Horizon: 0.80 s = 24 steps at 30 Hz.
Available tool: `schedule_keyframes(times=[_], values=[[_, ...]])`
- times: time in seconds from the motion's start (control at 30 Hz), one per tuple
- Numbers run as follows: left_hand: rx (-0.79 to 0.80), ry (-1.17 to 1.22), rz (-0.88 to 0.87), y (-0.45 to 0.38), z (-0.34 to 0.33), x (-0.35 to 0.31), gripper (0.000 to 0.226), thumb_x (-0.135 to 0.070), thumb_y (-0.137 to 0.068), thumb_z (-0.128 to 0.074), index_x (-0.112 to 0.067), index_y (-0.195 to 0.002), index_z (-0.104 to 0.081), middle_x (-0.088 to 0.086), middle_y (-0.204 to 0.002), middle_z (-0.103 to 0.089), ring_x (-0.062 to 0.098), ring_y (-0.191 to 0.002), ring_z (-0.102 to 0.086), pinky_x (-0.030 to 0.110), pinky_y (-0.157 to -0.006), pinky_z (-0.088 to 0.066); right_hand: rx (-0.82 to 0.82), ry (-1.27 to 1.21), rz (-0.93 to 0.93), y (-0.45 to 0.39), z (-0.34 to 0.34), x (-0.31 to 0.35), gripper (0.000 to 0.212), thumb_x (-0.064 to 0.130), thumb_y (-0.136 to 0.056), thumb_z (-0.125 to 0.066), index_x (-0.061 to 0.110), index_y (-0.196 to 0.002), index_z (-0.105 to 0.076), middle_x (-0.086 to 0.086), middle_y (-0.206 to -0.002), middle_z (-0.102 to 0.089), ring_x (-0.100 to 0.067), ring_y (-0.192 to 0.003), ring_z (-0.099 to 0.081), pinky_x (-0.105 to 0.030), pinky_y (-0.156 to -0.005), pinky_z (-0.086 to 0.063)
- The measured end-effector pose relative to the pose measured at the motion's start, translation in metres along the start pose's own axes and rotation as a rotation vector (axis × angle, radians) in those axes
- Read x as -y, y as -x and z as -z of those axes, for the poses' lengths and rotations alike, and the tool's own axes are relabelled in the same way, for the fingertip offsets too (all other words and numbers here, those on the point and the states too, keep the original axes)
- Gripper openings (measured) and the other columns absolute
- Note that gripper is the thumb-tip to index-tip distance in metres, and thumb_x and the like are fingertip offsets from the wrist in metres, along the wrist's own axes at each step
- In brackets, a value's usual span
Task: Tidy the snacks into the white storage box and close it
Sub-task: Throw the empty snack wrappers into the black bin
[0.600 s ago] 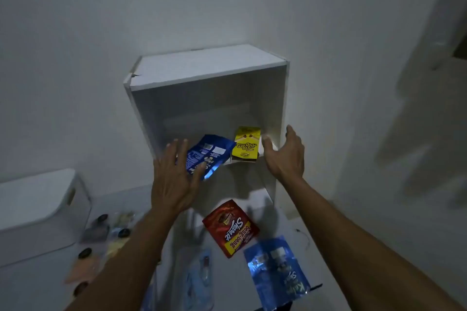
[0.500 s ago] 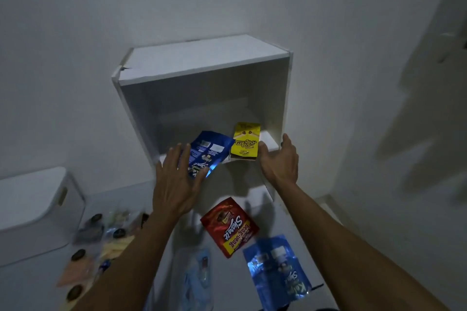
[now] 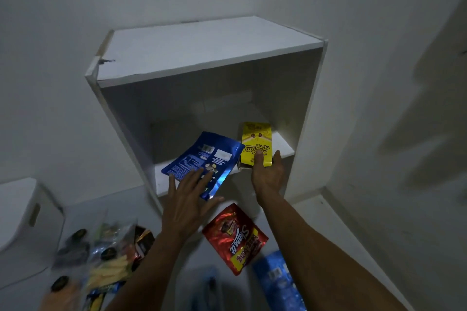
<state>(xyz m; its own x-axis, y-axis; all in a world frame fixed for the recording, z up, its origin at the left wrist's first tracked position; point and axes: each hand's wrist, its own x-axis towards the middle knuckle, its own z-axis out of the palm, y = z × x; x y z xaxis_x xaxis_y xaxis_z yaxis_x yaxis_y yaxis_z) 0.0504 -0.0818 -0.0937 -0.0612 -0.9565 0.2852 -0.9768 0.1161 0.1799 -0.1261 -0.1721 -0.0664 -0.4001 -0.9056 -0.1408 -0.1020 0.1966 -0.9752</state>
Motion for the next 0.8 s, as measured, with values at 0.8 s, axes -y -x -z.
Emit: schedule_keyframes(times=[0.8], values=[[-0.585,0.477,0.007,0.000,0.033,-0.068,0.033,-0.002,-0.085,-0.066,-0.008,-0.118,-0.069,0.013,-0.094,-0.074,0.029,-0.078,-0.067,0.050,-0.071,-0.055,-0.178,-0.052,0.287,0.030,0.100,0.026,0.038,0.037,-0.093,-0.064,0.019,-0.127,-0.066,-0.006,-0.105,-0.075,-0.016,-0.085,-0.068,-0.022,-0.081,-0.051]])
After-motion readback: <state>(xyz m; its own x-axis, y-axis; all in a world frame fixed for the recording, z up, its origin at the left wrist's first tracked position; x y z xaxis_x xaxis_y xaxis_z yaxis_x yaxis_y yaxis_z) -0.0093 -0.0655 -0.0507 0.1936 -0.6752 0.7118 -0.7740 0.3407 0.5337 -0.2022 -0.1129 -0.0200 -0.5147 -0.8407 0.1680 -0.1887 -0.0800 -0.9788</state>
